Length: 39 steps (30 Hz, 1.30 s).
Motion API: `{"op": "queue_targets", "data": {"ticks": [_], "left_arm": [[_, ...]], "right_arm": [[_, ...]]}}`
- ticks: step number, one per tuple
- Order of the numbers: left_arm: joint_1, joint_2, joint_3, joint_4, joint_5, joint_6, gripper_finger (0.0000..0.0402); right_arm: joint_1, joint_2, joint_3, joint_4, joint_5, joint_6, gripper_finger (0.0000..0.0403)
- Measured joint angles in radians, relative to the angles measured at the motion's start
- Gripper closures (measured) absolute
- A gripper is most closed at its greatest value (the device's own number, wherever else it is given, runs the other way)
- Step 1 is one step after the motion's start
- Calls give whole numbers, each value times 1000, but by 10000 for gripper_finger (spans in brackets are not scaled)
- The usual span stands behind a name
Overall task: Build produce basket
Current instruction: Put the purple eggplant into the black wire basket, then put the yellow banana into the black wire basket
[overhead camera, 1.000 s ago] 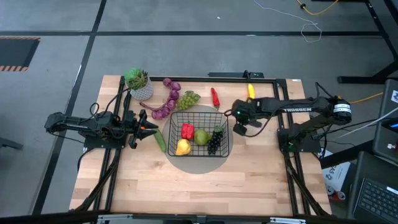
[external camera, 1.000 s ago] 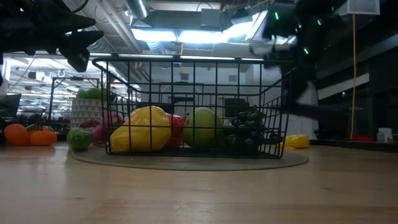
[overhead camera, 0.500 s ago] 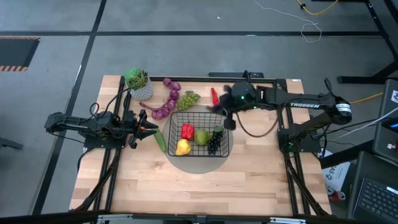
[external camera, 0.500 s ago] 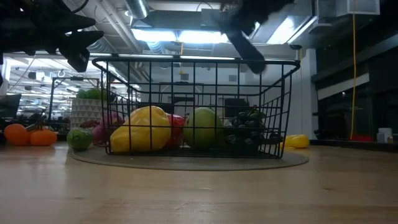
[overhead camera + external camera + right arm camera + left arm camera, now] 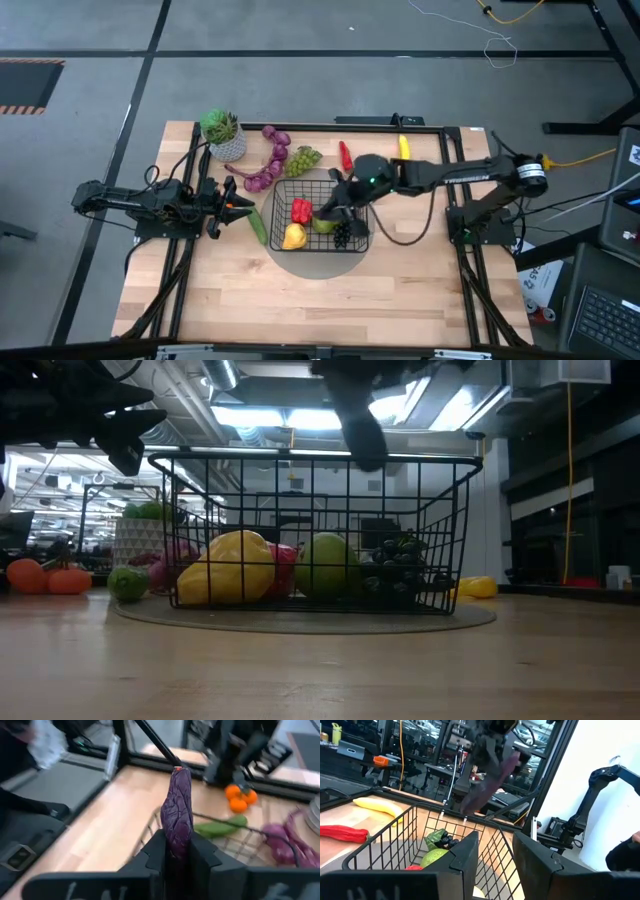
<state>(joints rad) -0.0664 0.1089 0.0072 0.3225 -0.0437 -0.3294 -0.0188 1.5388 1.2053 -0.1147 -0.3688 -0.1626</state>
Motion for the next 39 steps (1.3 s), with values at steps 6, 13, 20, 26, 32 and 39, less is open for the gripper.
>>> {"op": "queue_targets", "data": {"ticks": [6, 13, 20, 26, 32, 39], "left_arm": [[0, 0, 0, 0, 0, 0, 286], [0, 0, 0, 0, 0, 0, 286], [0, 0, 0, 0, 0, 0, 286], [0, 0, 0, 0, 0, 0, 286], [0, 0, 0, 0, 0, 0, 286], [0, 0, 0, 0, 0, 0, 286]], "right_arm": [[7, 45, 0, 1, 135, 60, 354], [12, 72, 0, -12, 139, 188, 353], [17, 86, -1, -55, 148, 156, 353], [17, 86, -1, -55, 218, 179, 353], [46, 86, -1, -55, 220, 154, 307], [71, 85, -1, -54, 217, 131, 225]]}}
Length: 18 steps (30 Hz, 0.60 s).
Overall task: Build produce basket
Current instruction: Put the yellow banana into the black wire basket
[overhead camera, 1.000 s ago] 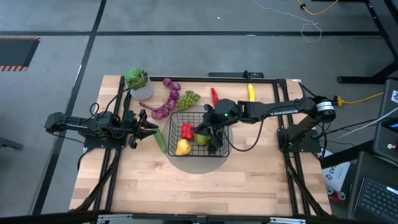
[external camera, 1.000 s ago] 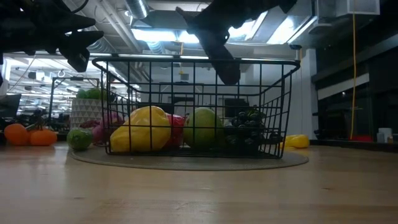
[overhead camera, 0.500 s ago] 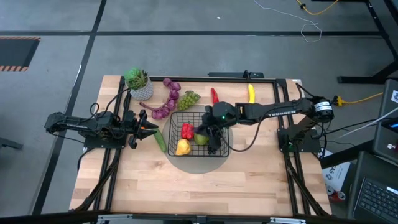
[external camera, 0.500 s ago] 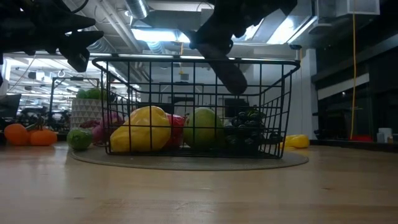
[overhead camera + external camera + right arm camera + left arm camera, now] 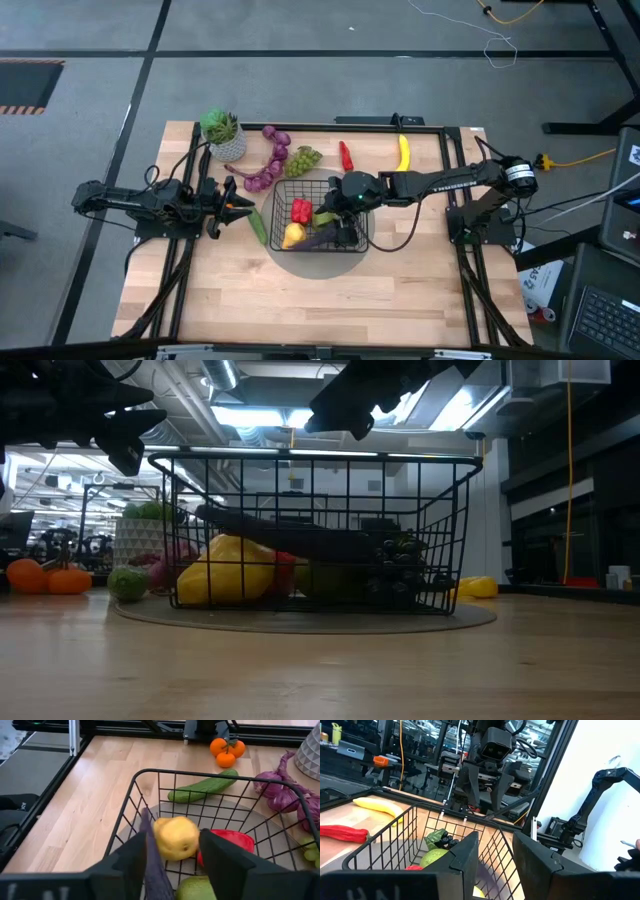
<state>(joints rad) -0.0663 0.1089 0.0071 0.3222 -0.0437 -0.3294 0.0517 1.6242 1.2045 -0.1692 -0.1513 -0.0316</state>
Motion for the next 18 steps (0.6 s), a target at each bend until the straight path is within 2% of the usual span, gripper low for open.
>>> {"op": "queue_targets", "data": {"ticks": [5, 18], "left_arm": [[0, 0, 0, 0, 0, 0, 286], [0, 0, 0, 0, 0, 0, 286]], "right_arm": [[0, 0, 0, 0, -6, -3, 203], [0, 0, 0, 8, -6, 26, 204]]}}
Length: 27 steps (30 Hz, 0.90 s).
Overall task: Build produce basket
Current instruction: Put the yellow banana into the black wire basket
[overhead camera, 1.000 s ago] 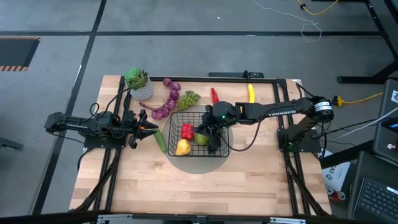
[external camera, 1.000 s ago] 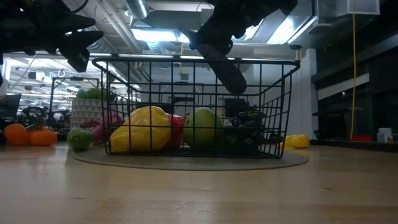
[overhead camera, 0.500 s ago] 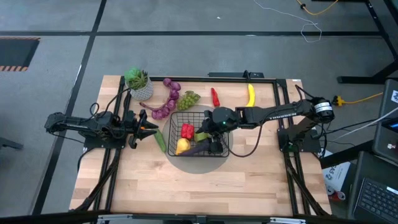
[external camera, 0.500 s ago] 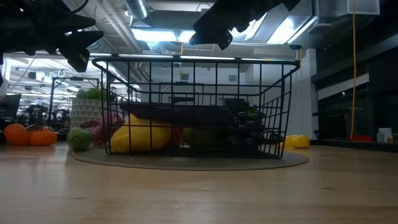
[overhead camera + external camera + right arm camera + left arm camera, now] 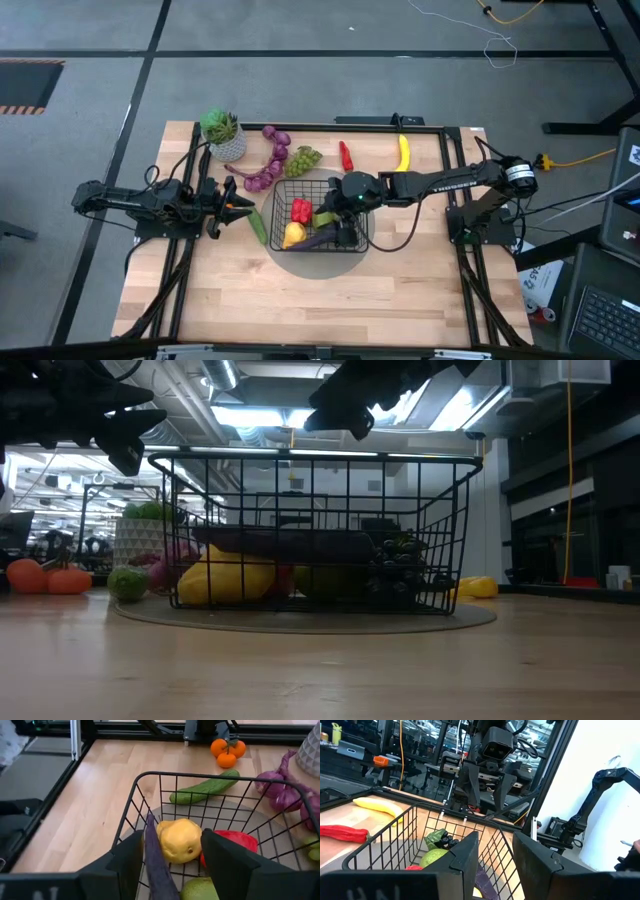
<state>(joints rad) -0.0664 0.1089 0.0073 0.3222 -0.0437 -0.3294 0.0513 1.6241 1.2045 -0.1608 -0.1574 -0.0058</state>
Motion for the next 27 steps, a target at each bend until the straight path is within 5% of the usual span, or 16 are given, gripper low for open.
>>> {"op": "queue_targets", "data": {"ticks": [11, 27], "left_arm": [[0, 0, 0, 0, 0, 0, 286], [0, 0, 0, -6, 0, 0, 286]], "right_arm": [[-3, -21, -1, -52, 54, 81, 205], [-60, -269, -1, -571, 768, 163, 205]]}}
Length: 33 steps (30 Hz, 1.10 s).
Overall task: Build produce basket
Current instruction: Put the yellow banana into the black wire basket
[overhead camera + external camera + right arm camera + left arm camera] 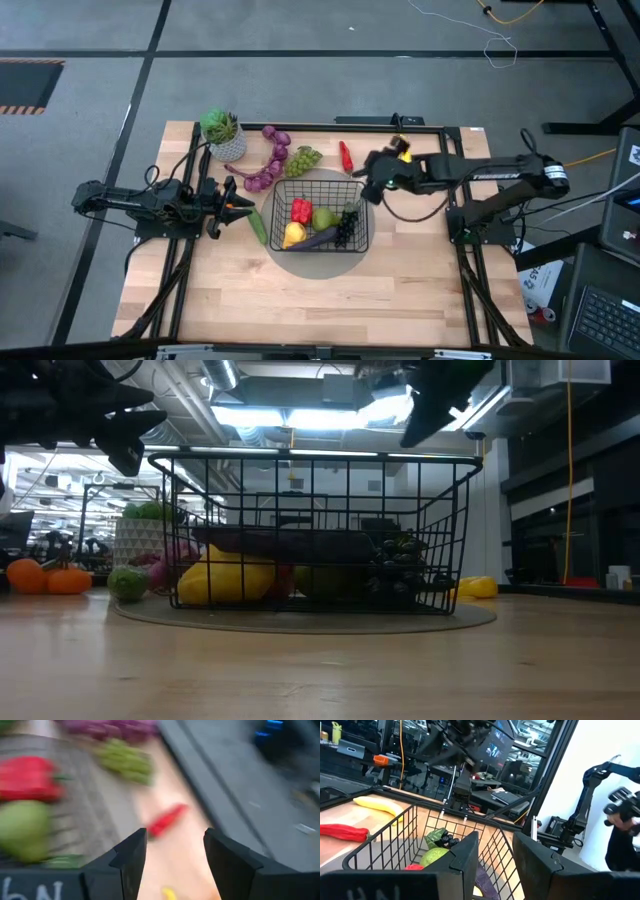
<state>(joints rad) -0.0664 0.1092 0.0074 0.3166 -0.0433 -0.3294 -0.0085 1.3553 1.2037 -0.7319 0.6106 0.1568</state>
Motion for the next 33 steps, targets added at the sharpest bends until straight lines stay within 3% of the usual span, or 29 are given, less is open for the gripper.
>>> {"op": "queue_targets", "data": {"ticks": [6, 11, 21, 28, 33], "left_arm": [[0, 0, 0, -7, 0, 0, 286], [0, 0, 0, -14, 0, 0, 286], [0, 0, 0, -20, 0, 0, 286], [0, 0, 0, -33, 0, 0, 286], [0, 0, 0, -39, 0, 0, 286]], "right_arm": [[-57, -15, 0, -144, 226, 128, 205], [-160, -15, 0, -194, 219, 182, 205], [-443, -7, 0, -231, -156, 184, 205], [-528, 40, 0, -235, -201, 230, 205], [-584, 109, 1, -250, -326, 227, 205]]}}
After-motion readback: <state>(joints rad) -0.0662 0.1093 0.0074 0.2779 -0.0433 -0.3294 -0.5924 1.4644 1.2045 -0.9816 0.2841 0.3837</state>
